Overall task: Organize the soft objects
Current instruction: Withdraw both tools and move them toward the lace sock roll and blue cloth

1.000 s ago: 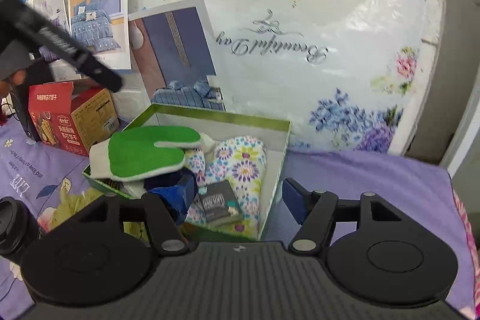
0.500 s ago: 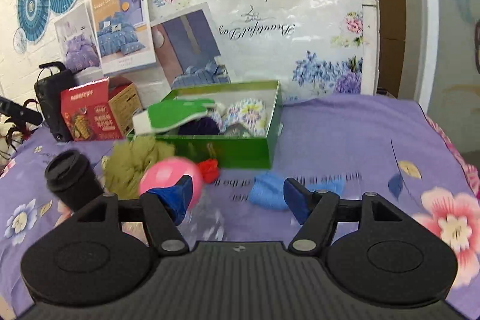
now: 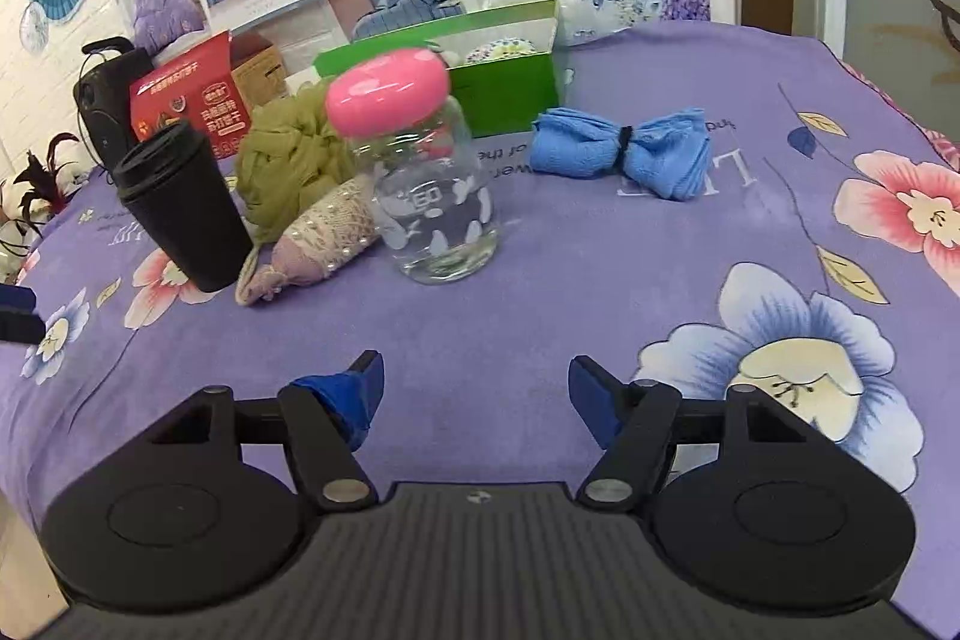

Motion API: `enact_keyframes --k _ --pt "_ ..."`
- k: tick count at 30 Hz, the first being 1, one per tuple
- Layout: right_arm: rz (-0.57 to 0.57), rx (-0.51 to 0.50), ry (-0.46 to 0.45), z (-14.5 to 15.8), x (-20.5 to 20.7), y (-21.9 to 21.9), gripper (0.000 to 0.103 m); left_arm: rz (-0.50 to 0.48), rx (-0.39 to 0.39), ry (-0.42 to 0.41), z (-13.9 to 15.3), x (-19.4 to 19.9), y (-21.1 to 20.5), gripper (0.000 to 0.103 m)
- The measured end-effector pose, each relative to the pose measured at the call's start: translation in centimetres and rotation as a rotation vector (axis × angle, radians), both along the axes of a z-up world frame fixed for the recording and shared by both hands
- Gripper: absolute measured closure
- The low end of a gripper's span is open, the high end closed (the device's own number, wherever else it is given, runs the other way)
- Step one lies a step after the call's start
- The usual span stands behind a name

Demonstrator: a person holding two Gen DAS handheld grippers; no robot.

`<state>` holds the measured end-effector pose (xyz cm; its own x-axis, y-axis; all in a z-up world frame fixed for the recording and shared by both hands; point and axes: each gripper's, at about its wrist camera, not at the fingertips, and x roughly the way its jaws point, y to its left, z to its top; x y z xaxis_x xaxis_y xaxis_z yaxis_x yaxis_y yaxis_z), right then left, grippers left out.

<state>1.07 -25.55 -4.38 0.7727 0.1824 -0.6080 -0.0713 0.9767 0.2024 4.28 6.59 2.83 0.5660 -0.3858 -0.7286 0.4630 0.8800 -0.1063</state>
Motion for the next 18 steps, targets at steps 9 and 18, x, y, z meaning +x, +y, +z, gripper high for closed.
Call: enact_keyframes --k 9,18 --pt "-0.05 0.059 0.002 -0.4 -0.6 -3.3 0.048 -0.18 0.045 -0.041 -1.0 4.6 -8.2 0.01" --pt "-0.039 0.11 -0.04 0.3 0.1 -5.4 0.047 -0.191 0.033 0.009 -3.2 8.9 -10.8 0.01"
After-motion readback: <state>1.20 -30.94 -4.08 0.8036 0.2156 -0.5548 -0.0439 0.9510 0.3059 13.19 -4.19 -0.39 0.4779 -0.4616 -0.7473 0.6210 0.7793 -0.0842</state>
